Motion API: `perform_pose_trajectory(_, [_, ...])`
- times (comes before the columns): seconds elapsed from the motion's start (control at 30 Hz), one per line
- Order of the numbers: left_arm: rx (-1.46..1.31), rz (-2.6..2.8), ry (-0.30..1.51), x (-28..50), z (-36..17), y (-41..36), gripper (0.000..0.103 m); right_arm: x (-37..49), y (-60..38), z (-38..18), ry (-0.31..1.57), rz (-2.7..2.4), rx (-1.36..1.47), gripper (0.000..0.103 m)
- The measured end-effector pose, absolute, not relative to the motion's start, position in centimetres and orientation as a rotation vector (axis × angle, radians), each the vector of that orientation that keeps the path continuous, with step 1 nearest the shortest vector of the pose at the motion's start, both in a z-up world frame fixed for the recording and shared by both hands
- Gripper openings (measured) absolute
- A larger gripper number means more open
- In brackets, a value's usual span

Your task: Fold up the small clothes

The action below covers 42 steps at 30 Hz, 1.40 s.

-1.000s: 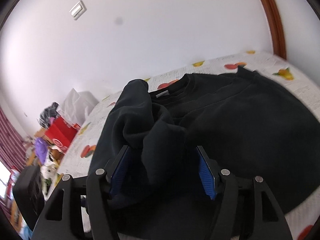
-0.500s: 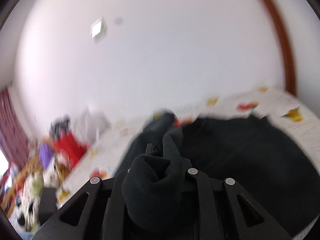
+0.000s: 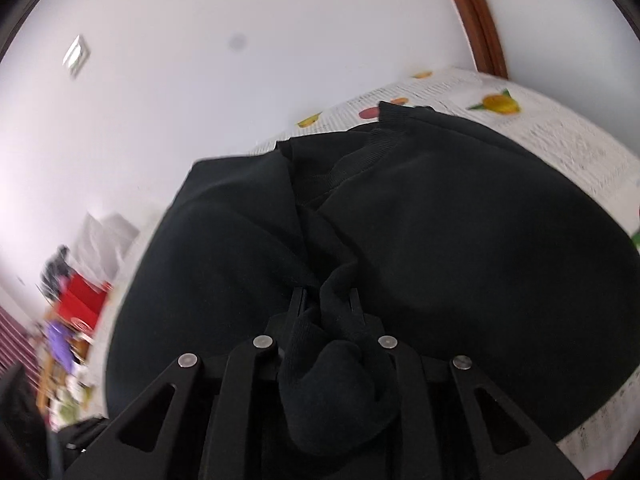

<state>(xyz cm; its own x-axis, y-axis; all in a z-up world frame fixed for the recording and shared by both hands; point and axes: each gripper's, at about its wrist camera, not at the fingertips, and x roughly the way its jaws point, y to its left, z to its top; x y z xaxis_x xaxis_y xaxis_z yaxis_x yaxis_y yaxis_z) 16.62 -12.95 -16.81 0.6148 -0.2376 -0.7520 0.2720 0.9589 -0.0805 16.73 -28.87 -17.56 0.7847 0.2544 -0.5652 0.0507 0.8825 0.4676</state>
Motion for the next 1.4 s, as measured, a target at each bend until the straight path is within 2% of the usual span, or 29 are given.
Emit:
perform_pose_trajectory(0.53, [-0.109,-0.124,0.861,13.8,-16.7,-0.2,0.017,17.6,-17.4,-16.3,0.697,0.308,0.382,0.017])
perform_pose_trajectory(0.63, [-0.098,-0.109,0.858,13.5,-16.8,0.2,0.022,16.9,-17.3,-15.8,0.706,0.340,0.365,0.024])
perform_pose_trajectory(0.7, [-0.100,-0.108,0.858,13.7,-16.8,0.1,0.036,16.9,-18.3,-15.6,0.714,0.366,0.395,0.036])
perform_pose_trajectory(0.73, [-0.116,-0.131,0.856,13.7,-16.8,0.1,0.050,16.5,-18.7,-15.4,0.712,0.381,0.415,0.046])
perform_pose_trajectory(0.77, [-0.139,-0.163,0.854,13.2,-16.7,0.2,0.058,16.5,-18.9,-15.1,0.706,0.390,0.430,0.048])
perform_pose_trajectory(1.0, [-0.044,-0.129,0.855,14.7,-16.8,-2.7,0.063,18.4,-17.5,-15.3,0.734,0.317,0.394,0.049])
perform_pose_trajectory(1.03, [-0.026,-0.111,0.868,15.1,-17.0,-3.0,0.064,18.5,-17.0,-15.3,0.732,0.299,0.378,0.049])
perform_pose_trajectory(1.1, [-0.031,-0.101,0.888,15.8,-17.3,-2.8,0.066,18.8,-16.1,-15.1,0.723,0.271,0.344,0.039])
perform_pose_trajectory(1.13, [-0.035,-0.096,0.892,16.0,-17.3,-2.7,0.067,19.0,-15.9,-15.0,0.722,0.274,0.338,0.022])
perform_pose_trajectory(1.17, [-0.032,-0.087,0.890,15.9,-17.3,-2.5,0.067,19.0,-15.7,-14.7,0.717,0.275,0.327,0.014])
perform_pose_trajectory(1.23, [-0.012,-0.053,0.883,15.8,-17.4,-2.6,0.067,18.7,-15.7,-13.9,0.687,0.293,0.301,0.010])
perform_pose_trajectory(1.4, [-0.031,-0.024,0.885,16.3,-17.5,-2.9,0.067,14.4,-20.6,-10.1,0.444,0.365,0.432,0.008])
